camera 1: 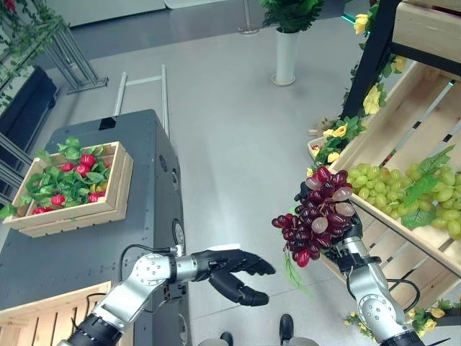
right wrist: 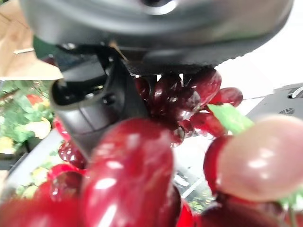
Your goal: Pick up the fruits from the basket on one side to the basket on the other side
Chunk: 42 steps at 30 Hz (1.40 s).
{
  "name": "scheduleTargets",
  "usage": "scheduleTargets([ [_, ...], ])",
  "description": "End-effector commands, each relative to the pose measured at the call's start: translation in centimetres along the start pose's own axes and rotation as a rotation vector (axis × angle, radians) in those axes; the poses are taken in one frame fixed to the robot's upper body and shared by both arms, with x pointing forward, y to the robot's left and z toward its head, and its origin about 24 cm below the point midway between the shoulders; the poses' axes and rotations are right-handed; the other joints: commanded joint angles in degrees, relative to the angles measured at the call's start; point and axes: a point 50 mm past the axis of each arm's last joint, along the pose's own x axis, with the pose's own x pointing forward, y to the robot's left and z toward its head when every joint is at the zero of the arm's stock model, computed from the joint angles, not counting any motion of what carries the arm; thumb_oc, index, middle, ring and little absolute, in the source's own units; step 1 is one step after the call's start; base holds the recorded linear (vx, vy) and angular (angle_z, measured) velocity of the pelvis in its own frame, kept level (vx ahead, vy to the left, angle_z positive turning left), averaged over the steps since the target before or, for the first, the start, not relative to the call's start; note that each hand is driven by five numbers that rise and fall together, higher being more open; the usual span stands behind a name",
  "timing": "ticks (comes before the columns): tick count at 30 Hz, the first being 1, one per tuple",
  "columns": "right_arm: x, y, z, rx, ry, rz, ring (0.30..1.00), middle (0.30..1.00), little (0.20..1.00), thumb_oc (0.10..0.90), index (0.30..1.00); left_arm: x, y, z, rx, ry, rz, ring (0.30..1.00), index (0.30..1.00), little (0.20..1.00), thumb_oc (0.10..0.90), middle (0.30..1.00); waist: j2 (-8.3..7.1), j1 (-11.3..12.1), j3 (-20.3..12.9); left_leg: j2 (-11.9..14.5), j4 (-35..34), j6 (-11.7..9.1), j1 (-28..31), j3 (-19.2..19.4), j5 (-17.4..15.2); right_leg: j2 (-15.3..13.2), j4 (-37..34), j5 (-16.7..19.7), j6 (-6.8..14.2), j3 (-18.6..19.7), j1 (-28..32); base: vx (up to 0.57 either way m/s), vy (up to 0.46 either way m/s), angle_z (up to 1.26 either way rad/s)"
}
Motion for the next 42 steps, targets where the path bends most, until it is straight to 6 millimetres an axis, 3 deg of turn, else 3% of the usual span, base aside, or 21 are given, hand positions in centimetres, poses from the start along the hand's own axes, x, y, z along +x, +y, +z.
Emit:
scheduleTargets([
  [1,2.7,3.7,4.3,0.054,-0.278,0.183,0.3,0.3,0.3,0.4,0.3,-1.1,2.2,1.2,0.158,0.046,0.104,0.9,0.9,0.9,0.8,0.9,0.36,-0.2,-4.9,-0.9,-1.3,0.7,-0.9,1.6,3.3,-2.6,0.4,-4.0,5.1,-6.1,5.6,0.04,0.227,-0.53],
  [5,2.7,4.1,3.9,0.085,-0.264,0.171,0.3,0.3,0.3,0.4,0.3,-1.2,2.8,0.7,0.213,0.15,0.109,0.9,0.9,0.9,0.8,0.9,0.75,-0.8,-3.7,-1.8,-2.0,2.3,0.7,2.0,2.5,-5.2,3.7,-3.0,7.6,-6.5,3.4,0.0,0.182,-0.4],
  [10,2.6,3.7,2.6,0.129,-0.186,0.154,0.3,0.3,0.3,0.4,0.3,-1.5,3.9,0.2,0.274,0.272,0.126,0.9,0.9,0.9,0.8,0.9,0.28,-1.0,-3.1,-2.7,-2.0,3.9,0.8,3.1,1.6,-6.8,4.9,-2.1,8.6,-6.8,2.1,-0.02,0.084,-0.05],
  [23,0.7,0.5,-1.3,0.076,0.247,0.167,0.3,0.3,0.3,0.4,0.3,-2.4,4.6,-1.3,0.324,0.378,0.272,0.9,0.9,0.9,0.8,0.9,-2.15,-1.3,-1.2,-1.8,-0.9,4.0,0.2,4.5,1.0,-5.8,4.5,-2.7,8.8,-6.5,1.6,0.0,-0.033,-0.06],
  [28,0.3,-0.7,-2.2,0.017,0.432,0.295,0.3,0.3,0.3,0.4,0.3,-2.7,5.7,-0.6,0.399,0.347,0.344,0.9,0.9,0.9,0.8,0.9,-3.48,0.0,2.6,-1.7,1.0,3.8,-2.7,3.9,0.9,-6.1,5.9,-2.0,9.4,-7.1,-0.8,-0.09,-0.094,-0.05],
  [32,0.7,-1.5,-1.5,-0.026,0.478,0.355,0.3,0.3,0.3,0.4,0.3,-3.7,7.1,0.1,0.463,0.344,0.388,0.9,0.9,0.9,0.8,0.9,-4.58,1.3,6.1,-1.2,3.5,3.6,-5.7,3.2,0.8,-6.2,6.8,-1.7,9.9,-8.0,-2.1,-0.12,-0.141,0.02],
  [35,1.1,-2.7,-0.7,-0.021,0.457,0.278,0.3,0.3,0.3,0.4,0.3,-4.4,7.6,0.1,0.484,0.342,0.42,0.9,0.9,0.9,0.8,0.9,-5.71,1.8,8.3,-0.7,5.2,3.2,-7.6,2.9,0.8,-5.4,6.8,-1.7,9.7,-8.5,-2.3,-0.07,-0.153,0.03],
  [39,2.5,-3.4,1.8,0.068,0.241,0.221,0.3,0.3,0.3,0.4,0.3,-4.9,8.5,0.5,0.509,0.337,0.472,0.9,0.9,0.9,0.8,0.9,-6.61,2.0,10.9,-0.2,7.3,2.7,-11.1,2.8,1.0,-3.8,6.5,-2.0,8.8,-8.4,-3.4,-0.11,-0.126,0.07],
  [42,3.8,-3.6,3.3,0.122,0.096,0.184,0.3,0.3,0.3,0.4,0.3,-4.5,9.0,0.9,0.543,0.326,0.497,0.9,0.9,0.9,0.8,0.9,-6.26,2.1,12.7,-0.1,9.4,2.4,-13.5,2.1,0.9,-3.4,7.3,-2.5,8.2,-8.5,-4.3,-0.1,-0.071,0.07],
])
